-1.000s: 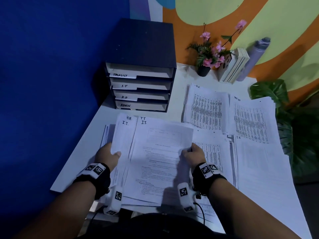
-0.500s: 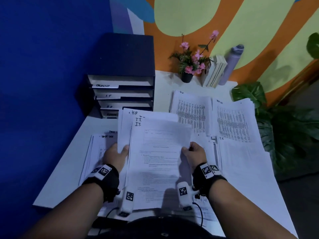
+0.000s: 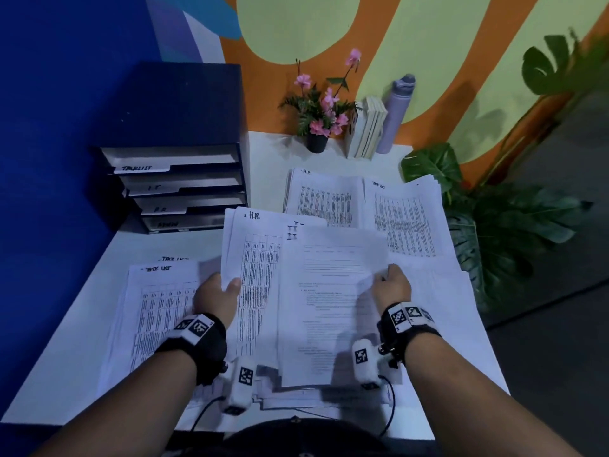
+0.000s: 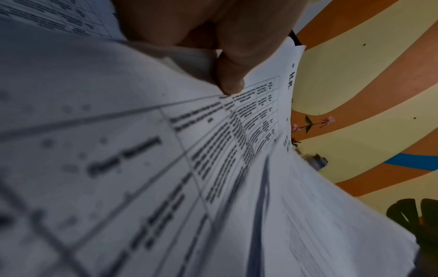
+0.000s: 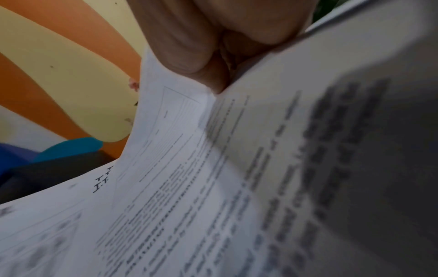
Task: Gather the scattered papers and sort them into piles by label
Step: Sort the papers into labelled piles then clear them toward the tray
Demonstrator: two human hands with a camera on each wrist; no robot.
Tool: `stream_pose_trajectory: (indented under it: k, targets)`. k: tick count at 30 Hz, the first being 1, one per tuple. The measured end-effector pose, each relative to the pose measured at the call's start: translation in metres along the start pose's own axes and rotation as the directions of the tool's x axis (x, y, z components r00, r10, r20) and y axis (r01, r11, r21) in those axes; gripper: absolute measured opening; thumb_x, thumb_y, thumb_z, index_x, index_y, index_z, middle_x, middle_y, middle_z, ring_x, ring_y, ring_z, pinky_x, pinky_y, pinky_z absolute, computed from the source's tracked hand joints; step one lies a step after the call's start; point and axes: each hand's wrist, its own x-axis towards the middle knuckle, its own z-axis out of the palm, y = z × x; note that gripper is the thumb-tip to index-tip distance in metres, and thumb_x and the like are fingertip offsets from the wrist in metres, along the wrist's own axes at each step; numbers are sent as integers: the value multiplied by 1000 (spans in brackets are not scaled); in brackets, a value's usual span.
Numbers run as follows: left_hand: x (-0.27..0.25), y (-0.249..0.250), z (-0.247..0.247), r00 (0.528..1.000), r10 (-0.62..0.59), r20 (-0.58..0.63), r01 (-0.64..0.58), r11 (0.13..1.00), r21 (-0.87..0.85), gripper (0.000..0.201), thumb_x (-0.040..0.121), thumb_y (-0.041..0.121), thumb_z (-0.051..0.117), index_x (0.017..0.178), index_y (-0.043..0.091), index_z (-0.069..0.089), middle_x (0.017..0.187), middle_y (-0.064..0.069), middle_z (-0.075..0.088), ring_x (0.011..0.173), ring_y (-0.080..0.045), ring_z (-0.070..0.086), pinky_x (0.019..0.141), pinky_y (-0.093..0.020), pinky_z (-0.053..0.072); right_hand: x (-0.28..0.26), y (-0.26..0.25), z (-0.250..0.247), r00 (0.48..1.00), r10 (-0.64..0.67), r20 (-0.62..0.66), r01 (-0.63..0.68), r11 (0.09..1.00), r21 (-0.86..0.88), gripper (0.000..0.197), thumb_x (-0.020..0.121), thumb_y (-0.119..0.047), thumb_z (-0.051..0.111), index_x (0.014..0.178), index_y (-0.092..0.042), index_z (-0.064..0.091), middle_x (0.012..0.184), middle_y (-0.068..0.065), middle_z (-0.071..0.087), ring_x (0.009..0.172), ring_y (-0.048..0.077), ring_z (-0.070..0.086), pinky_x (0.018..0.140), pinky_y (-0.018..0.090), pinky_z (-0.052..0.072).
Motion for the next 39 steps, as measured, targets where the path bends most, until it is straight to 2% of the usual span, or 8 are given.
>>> stream_pose_trajectory:
  k: [3,11,15,17,21,28,36,39]
  targets:
    - [-1,3,6,999,-45,18,45,999,3,45,96,38,51,130,8,53,135,-9,56,122,-31,53,103,-47,43,18,23,-40,993,105,-52,-109,992,-71,34,94,-1,42,127,2,52,117,26,60,111,40,57,87,35,43]
    - [-12,15,26,1000,6,10,-6,1000,-26,27,96,30,54,111,8,60,115,-9,65,103,-28,59,93,-38,47,46,70,-110,966,186,-180,-229,937,-264,33,85,1,47,116,-4,55,120,25,56,108,41,54,90,44,46]
    - [-18,18,34,1000,12,12,-12,1000,-25,31,93,35,58,109,9,62,113,-9,66,103,-30,61,93,-42,50,44,56,-92,990,-2,-139,-49,930,-364,52,86,-14,62,136,-19,47,141,14,42,128,36,40,104,51,37]
    - [-21,19,39,1000,9,9,-8,999,-49,32,92,35,60,110,10,63,112,-7,67,103,-29,61,93,-42,50,38,43,-69,994,-76,74,81,994,-76,35,93,-20,60,128,-15,56,131,10,55,121,29,51,102,42,42]
    - [-31,28,43,999,32,-9,-33,991,-131,22,91,31,63,104,12,65,97,-2,68,91,-24,62,83,-32,49,8,25,-24,888,-13,459,-113,963,246,16,92,-34,62,102,-21,61,98,-1,64,90,19,61,88,39,52]
    - [-27,20,33,1000,1,-19,-3,997,-80,34,101,33,43,110,5,61,100,-9,62,97,-30,59,84,-34,44,14,34,-18,959,45,280,-107,972,209,29,92,-8,53,69,-17,40,60,5,45,56,18,43,56,30,41]
    - [-33,6,34,997,-39,66,45,995,-89,30,102,38,37,92,17,56,96,-5,56,96,-23,51,88,-37,42,-1,36,-19,939,31,341,-133,950,281,33,89,-11,57,65,-21,36,59,0,34,58,16,33,58,29,30]
    - [-42,9,36,988,-94,126,116,978,-174,57,98,57,30,132,19,54,126,-2,55,125,-27,48,105,-41,37,-27,15,-6,933,-24,360,-64,971,230,15,90,-14,51,78,-17,42,68,1,43,58,16,39,57,26,34]
